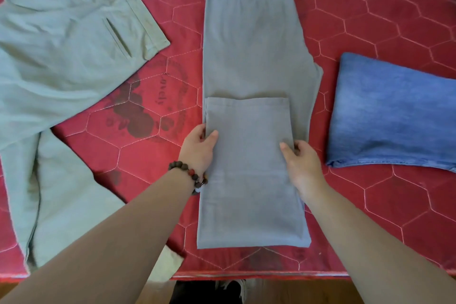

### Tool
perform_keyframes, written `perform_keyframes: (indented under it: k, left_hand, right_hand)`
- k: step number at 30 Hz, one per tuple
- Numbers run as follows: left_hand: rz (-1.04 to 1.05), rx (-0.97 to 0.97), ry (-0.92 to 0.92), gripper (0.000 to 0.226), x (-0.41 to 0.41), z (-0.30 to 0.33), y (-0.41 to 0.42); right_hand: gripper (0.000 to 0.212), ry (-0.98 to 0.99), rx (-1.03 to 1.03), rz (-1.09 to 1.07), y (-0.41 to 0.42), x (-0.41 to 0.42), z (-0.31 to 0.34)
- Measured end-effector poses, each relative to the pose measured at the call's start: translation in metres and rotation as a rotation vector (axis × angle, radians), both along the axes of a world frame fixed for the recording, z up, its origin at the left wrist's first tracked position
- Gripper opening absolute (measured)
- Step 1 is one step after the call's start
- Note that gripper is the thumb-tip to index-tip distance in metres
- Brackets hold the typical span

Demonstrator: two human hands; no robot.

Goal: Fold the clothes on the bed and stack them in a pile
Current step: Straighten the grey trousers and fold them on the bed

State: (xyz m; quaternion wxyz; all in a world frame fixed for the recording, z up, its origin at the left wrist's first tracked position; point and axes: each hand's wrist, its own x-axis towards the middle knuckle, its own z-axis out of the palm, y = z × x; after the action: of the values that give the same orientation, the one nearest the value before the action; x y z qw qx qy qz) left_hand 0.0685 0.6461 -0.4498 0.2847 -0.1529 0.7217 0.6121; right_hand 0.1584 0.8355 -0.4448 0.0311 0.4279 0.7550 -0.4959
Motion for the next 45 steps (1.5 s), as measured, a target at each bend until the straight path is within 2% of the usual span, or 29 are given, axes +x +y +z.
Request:
perform_keyframes:
  k: [4, 8, 10, 13, 15, 18, 20, 23, 26, 28, 30, 32, 35, 40, 45]
  left_hand:
    - [-0.011, 0.035, 0.086, 0.025, -0.022, 0.0, 0.009]
    - [0.043, 0.119, 0.162, 0.022, -0.054, 0.003, 0.017]
    - [0.035, 0.079, 0.146, 0.018, -0.066, -0.001, 0.019]
    - [0.006, -0.008, 0.036, 0.009, -0.08, -0.01, 0.02]
    - [-0.018, 0.004, 0.001, 0.011, -0.093, -0.011, 0.023]
    - [-0.031, 0.024, 0.025, 0.016, -0.113, -0.006, 0.031]
    - [-0.037, -0.027, 0.076, 0.017, -0.123, -0.004, 0.034]
    - [0.003, 0.038, 0.09, 0.021, -0.125, -0.004, 0.032]
    - [0.078, 0.14, -0.025, 0.023, -0.125, -0.007, 0.029]
    - [0.134, 0.221, -0.168, 0.032, -0.126, -0.005, 0.026]
    - [0.157, 0.283, -0.376, 0.041, -0.123, 0.003, 0.016]
    - [0.119, 0.312, -0.546, 0.052, -0.11, 0.011, 0.0]
    - [0.026, 0.306, -0.705, 0.066, -0.072, 0.015, -0.026]
    - [-0.009, 0.294, -0.79, 0.06, -0.005, 0.018, -0.052]
    - [-0.07, 0.16, -0.802, 0.053, 0.049, 0.019, -0.068]
  right_hand:
    - [0.01, 0.103, 0.055, 0.006, 0.01, -0.032, 0.004]
    - [0.012, 0.262, 0.088, -0.022, 0.02, -0.06, 0.014]
    - [0.008, 0.236, 0.053, -0.042, 0.024, -0.07, 0.01]
    - [0.015, 0.038, -0.041, -0.121, 0.029, -0.078, 0.002]
    - [0.017, -0.02, -0.184, -0.177, 0.034, -0.087, 0.003]
    - [0.012, 0.013, -0.409, -0.205, 0.04, -0.112, 0.012]
    - [0.006, 0.038, -0.412, -0.221, 0.043, -0.128, 0.015]
    - [0.013, 0.041, -0.226, -0.215, 0.044, -0.136, 0.012]
    - [0.029, -0.04, -0.134, -0.191, 0.043, -0.13, 0.007]
    - [0.04, -0.073, -0.201, -0.218, 0.046, -0.125, 0.01]
    - [0.041, -0.14, -0.294, -0.202, 0.048, -0.116, 0.015]
    - [0.043, -0.23, -0.378, -0.126, 0.048, -0.094, 0.021]
    - [0.044, -0.391, -0.491, 0.045, 0.048, -0.048, 0.027]
    - [0.044, -0.579, -0.589, 0.198, 0.042, 0.026, 0.035]
    - [0.04, -0.493, -0.509, 0.21, 0.031, 0.07, 0.043]
